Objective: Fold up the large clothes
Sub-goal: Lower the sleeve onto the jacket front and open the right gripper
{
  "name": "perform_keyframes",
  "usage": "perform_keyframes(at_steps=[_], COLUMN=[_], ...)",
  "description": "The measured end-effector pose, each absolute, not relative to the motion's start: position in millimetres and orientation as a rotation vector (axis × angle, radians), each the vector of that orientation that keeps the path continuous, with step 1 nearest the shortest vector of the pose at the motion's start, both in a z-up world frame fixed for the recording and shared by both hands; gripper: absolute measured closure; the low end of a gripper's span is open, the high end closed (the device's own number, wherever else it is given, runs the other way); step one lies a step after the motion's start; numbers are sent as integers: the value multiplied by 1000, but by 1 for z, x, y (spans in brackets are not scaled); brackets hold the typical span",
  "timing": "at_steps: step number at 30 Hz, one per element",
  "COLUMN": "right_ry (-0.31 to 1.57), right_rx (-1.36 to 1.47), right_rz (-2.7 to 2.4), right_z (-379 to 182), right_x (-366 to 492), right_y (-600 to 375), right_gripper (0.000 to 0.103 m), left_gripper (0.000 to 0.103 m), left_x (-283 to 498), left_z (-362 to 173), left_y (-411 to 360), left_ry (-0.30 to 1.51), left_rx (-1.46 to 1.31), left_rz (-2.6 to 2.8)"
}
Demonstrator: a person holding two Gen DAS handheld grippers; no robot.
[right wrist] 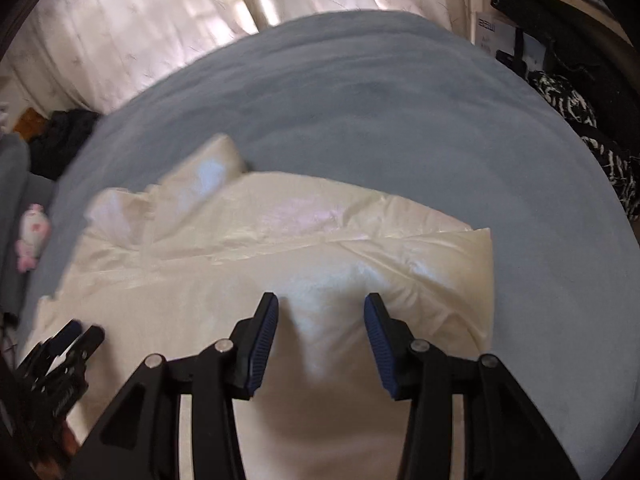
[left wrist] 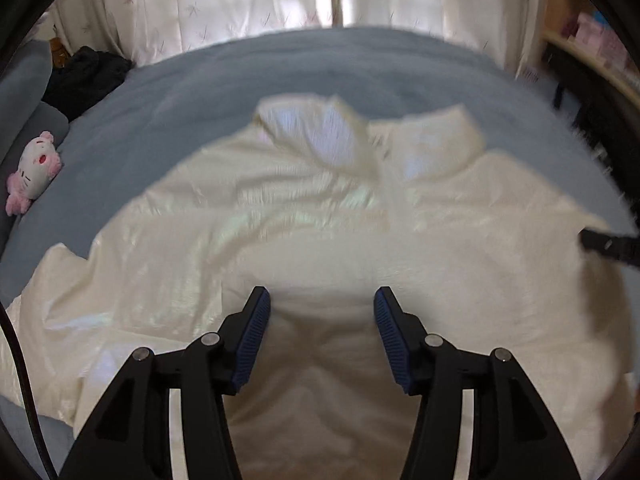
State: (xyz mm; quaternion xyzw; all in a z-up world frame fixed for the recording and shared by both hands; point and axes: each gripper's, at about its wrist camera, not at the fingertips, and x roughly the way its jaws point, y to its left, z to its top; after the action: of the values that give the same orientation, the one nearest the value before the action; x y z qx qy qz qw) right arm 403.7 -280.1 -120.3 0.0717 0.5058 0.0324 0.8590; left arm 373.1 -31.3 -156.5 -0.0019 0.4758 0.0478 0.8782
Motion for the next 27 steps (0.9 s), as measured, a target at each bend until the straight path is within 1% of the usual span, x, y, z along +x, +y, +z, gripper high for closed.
perform_keyframes(at_steps=[3,6,9,11,12,15,24,27], right_ry=[1047,1055,1047,1045,1043,1061,1050,1076], right_rx=[66,142,96,127,147,176,115,174], right_rz=[-102,-133,-195,-191,-194,-213,-146,-88], right_z=[-138,-145,-142,-139,-138,-132,-111,-109], right_x=[415,410,401,394,390,381,345,332], right_y=[-304,-338,-349,-355,-358,-357,-333,-332], right_gripper=[61,61,61,60,58,58,58,58], left_gripper=[49,46,40,33,31,31,30,30], left_x=[377,375,376,374,373,366,328,317], left_z=[-167,-171,-170,-169,-167,-161,-130,-120], left_y=[-27,-25,-23,-19,-18,-15,-19,-18], left_ry=[972,961,964,983,995,999,955,949], left_rx=[3,6,-9,-46,-71,-96,-89,-103], left_rz=[108,89,101,115,116,108,68,59])
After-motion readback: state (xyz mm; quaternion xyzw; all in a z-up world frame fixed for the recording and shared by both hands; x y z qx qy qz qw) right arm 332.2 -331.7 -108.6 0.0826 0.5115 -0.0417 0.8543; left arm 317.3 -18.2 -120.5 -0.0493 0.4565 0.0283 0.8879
